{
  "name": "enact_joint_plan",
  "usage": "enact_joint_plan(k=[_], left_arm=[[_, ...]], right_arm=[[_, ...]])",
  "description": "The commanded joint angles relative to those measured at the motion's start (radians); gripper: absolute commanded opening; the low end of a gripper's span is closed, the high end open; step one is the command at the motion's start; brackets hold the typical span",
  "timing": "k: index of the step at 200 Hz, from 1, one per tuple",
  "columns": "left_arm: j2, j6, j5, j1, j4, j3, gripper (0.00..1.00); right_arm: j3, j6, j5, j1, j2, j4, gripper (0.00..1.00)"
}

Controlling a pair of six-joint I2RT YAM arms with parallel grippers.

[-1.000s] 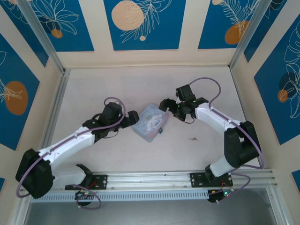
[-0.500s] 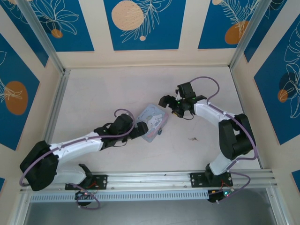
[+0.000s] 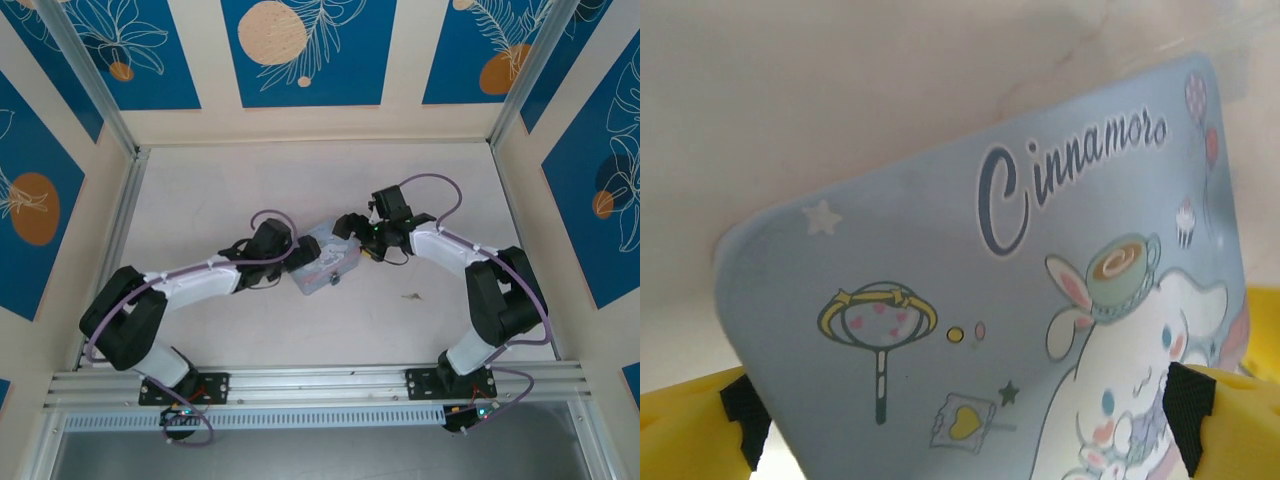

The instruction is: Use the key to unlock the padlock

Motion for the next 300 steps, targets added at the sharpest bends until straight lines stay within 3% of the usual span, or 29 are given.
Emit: enact_joint_plan(k=[1,52,83,129,152,181,207,231,262,300], left_arm=[[0.032,0.064,0.059,0.038,0.049,0.078,1.0],[0.119,0.104,0.145,0.1,0.058,0.162,1.0],[0.111,0.121,0.132,0.116,0.05,0.149,1.0],[-0.013,0.163,0.105,0.206,-0.006,0.066,1.0],[-0.102,0.183,0.157,0.208,-0.075,0.042,1.0],[-0.209,0.136,0.229,0.131,-0.125,0.002,1.0],[-0.263,0.075,0.182,-0.005,-0.128,-0.041,1.0],[-0.278,0.02,0.137,-0.073,-0.074,-0.095,1.0],[-0.258,0.011,0.131,-0.091,-0.063,-0.092,1.0],[-0.185,0.045,0.139,-0.088,-0.072,-0.041,1.0]], right_arm=[[-0.035,0.073,-0.015,0.04,-0.03,0.019,0.88],[-0.015,0.069,0.051,0.04,-0.024,0.003,0.89],[0.017,0.021,0.1,-0.001,-0.056,-0.103,0.96],[-0.048,-0.025,0.191,-0.093,-0.213,-0.277,1.0],[-0.098,-0.047,0.205,-0.146,-0.267,-0.347,0.97],[-0.163,-0.056,0.177,-0.158,-0.32,-0.322,0.93],[-0.192,-0.003,0.081,-0.138,-0.318,-0.219,0.86],[-0.179,0.061,0.027,-0.096,-0.272,-0.152,0.8],[-0.139,0.099,0.014,-0.034,-0.212,-0.116,0.72],[-0.118,0.147,-0.018,-0.003,-0.153,-0.059,0.71]])
